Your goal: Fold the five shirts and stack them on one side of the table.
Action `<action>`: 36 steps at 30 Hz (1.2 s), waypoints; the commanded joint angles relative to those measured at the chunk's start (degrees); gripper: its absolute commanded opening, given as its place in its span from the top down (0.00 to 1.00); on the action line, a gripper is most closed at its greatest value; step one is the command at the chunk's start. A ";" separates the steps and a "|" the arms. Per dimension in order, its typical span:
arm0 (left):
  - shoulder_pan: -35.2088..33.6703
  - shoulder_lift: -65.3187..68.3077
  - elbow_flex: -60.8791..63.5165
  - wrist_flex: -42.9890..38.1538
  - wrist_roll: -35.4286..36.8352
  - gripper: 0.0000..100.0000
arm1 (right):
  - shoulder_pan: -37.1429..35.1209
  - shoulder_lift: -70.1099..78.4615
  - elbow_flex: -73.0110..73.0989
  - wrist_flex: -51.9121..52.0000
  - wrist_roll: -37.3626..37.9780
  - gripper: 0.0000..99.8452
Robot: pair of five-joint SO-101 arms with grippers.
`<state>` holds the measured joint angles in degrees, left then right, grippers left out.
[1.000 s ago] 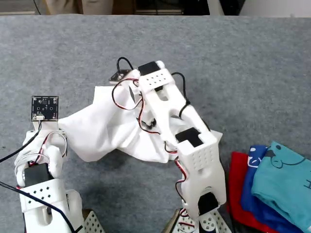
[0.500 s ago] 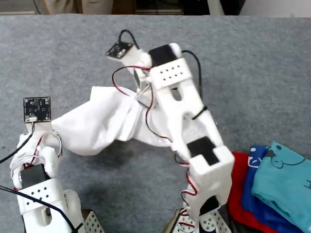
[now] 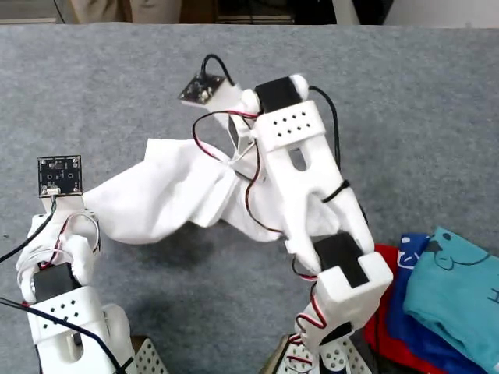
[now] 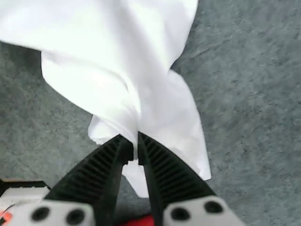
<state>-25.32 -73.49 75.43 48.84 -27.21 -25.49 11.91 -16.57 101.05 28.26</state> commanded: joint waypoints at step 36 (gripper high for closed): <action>-3.78 -0.66 -0.79 -1.05 -3.43 0.98 | -20.35 -33.36 49.27 -8.79 -0.62 0.85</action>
<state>-29.01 -73.49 75.43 48.84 -30.29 -45.01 -21.49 31.78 95.60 28.09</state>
